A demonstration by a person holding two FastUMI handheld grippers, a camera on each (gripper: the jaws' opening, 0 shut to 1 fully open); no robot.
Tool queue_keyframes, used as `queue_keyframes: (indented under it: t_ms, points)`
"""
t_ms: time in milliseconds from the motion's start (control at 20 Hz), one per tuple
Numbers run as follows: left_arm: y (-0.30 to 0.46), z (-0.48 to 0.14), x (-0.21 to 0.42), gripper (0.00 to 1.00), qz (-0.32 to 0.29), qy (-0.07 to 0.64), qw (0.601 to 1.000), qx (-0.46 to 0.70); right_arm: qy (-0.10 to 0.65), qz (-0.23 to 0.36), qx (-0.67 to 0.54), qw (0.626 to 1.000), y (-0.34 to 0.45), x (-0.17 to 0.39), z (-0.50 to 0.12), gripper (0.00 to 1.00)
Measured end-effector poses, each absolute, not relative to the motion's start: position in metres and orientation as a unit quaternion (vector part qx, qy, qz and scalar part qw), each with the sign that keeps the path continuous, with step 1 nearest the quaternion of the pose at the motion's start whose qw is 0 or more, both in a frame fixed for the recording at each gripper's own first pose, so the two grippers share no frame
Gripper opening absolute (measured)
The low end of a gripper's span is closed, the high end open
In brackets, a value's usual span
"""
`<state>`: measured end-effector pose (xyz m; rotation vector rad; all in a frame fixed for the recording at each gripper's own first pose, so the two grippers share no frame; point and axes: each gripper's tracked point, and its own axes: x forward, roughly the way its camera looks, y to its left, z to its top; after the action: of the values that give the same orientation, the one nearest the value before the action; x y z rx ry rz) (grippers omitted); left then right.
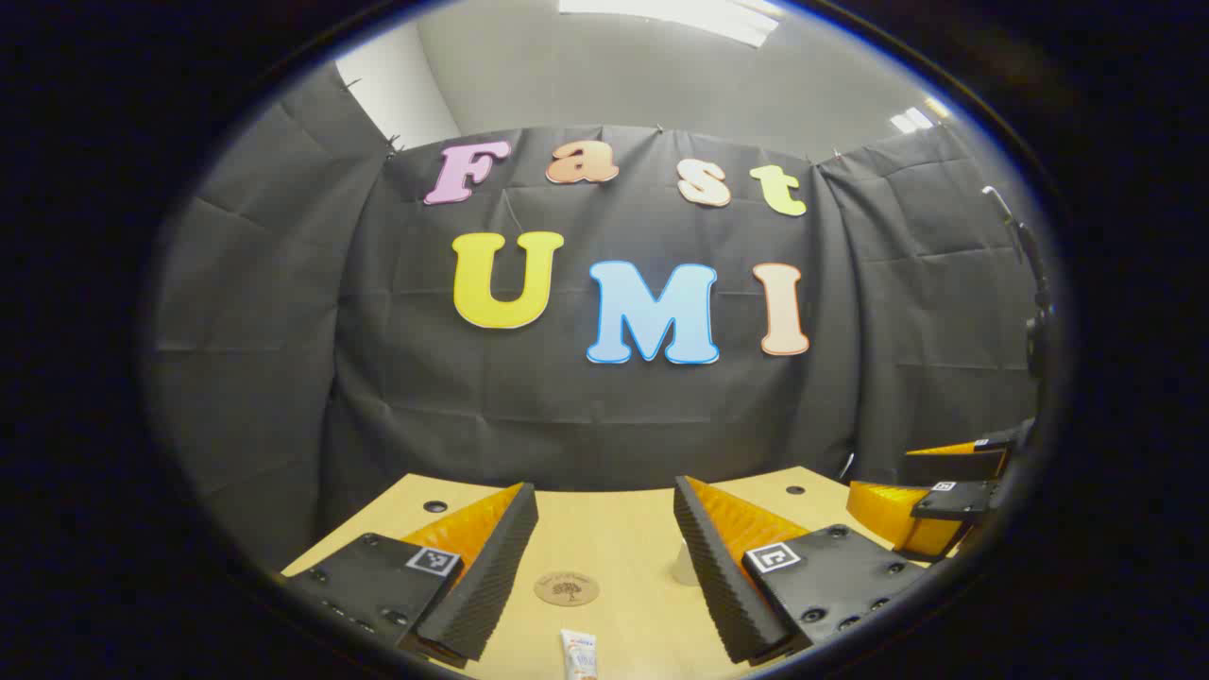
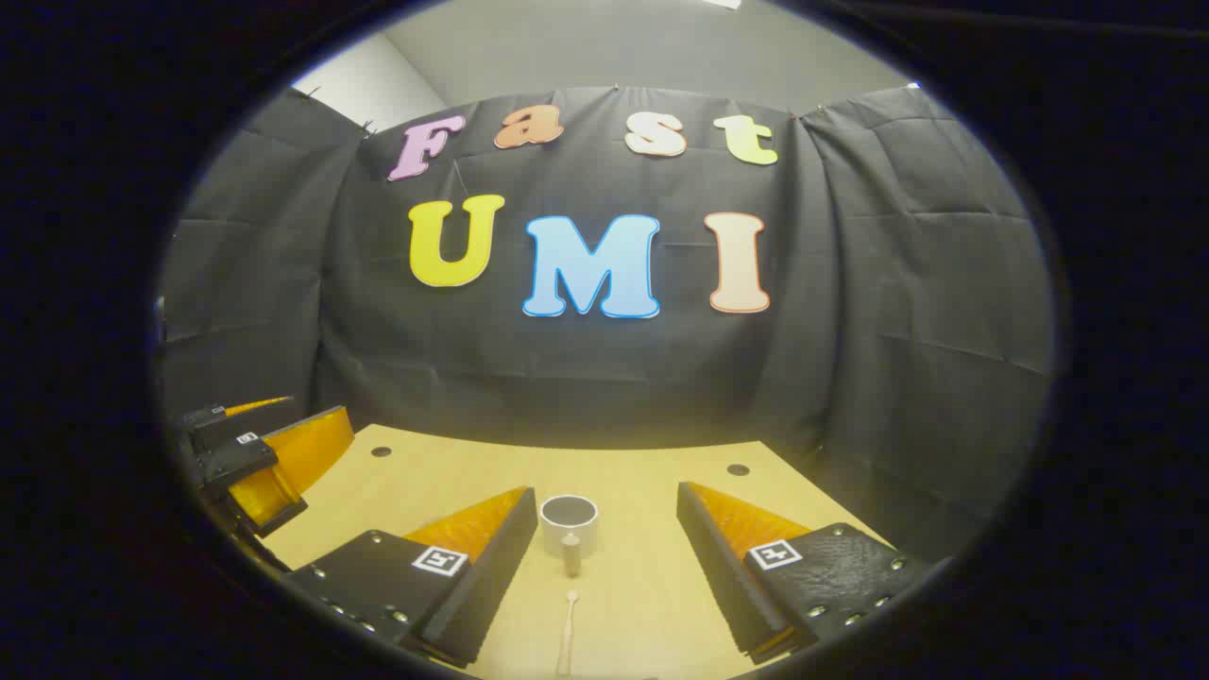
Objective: Put the toothbrush and toothpaste on the desktop into the cup, then pick up the cup and place it on the coaster on the desktop.
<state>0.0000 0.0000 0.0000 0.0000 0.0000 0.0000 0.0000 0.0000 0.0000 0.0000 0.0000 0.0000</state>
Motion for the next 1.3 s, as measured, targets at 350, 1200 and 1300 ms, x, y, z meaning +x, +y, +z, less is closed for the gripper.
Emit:
queue_keyframes:
  t_ms: [350,1200,1300]
  points:
    - [0.0,-0.001,-0.002,0.94,0.002,0.005,1.0,-0.001,0.005,0.009,-0.001,1.0,0.004,-0.001,0.0,0.92]
    - [-0.003,-0.041,-0.035,0.95,0.016,0.124,0.992,-0.024,0.133,0.044,-0.004,0.99,0.019,0.011,-0.064,0.92]
    - [-0.003,-0.052,-0.044,0.95,0.022,0.162,0.986,-0.03,0.168,0.047,-0.005,0.985,0.021,0.014,-0.082,0.92]
